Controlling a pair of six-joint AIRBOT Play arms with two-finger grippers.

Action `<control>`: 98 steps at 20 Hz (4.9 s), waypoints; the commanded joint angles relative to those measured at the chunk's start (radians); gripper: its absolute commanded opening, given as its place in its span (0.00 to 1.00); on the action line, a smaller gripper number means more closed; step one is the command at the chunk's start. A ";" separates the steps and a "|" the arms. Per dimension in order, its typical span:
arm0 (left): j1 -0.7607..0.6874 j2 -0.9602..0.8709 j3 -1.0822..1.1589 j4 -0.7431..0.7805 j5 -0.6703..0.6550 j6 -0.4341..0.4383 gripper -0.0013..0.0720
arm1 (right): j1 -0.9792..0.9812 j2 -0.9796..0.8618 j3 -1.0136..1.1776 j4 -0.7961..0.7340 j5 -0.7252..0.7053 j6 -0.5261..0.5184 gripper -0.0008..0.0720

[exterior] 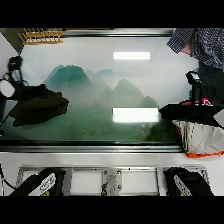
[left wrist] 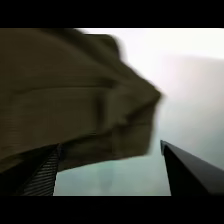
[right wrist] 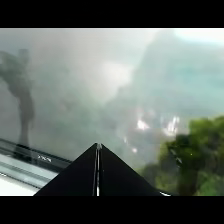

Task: Fold the clothes and pants, and hang the long-sleeved shirts on hangers.

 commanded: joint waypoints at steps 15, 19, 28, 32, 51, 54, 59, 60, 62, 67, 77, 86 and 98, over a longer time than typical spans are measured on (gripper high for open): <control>0.214 -0.355 0.063 -0.156 0.053 0.021 0.05 | 0.001 -0.001 0.000 0.000 0.000 0.000 0.06; 0.113 -0.261 0.174 -0.363 0.052 0.066 0.05 | 0.001 -0.001 0.000 -0.005 0.000 -0.019 0.06; -0.486 -0.051 0.701 -0.449 0.154 0.092 0.05 | -0.002 0.000 0.004 0.064 -0.026 -0.058 0.06; -0.660 -0.053 0.845 -0.327 0.138 0.085 0.05 | -0.096 0.020 0.072 -0.089 -0.081 -0.034 0.06; -0.620 -0.224 0.009 -0.235 -0.008 -0.045 0.05 | -0.101 -0.140 -0.145 0.171 -0.066 0.082 0.79; -0.579 -0.193 0.009 -0.235 -0.007 -0.045 0.05 | 0.118 -0.228 -0.295 0.330 -0.273 0.095 0.79; -0.555 -0.183 0.009 -0.235 -0.008 -0.044 0.05 | 0.448 -0.502 -0.261 0.635 -0.592 -0.023 0.79; -0.555 -0.183 0.009 -0.235 -0.007 -0.043 0.05 | 0.478 -0.556 -0.232 0.684 -0.606 -0.063 0.79; -0.555 -0.183 0.009 -0.235 -0.008 -0.043 0.05 | 0.517 -0.660 -0.159 0.744 -0.596 -0.119 0.79; -0.555 -0.183 0.009 -0.233 -0.007 -0.043 0.05 | 0.591 -0.809 -0.023 0.748 -0.559 -0.124 0.79; -0.419 0.059 0.318 -0.280 -0.042 -0.043 0.05 | 0.372 -0.454 0.231 0.289 -0.273 -0.190 0.06; -0.603 0.443 0.514 -0.388 -0.011 -0.055 0.05 | 0.287 0.035 0.492 0.171 -0.200 -0.011 0.06; -0.636 0.487 0.060 -0.386 0.153 -0.254 0.05 | 0.287 -0.056 0.490 -0.070 -0.002 0.379 0.06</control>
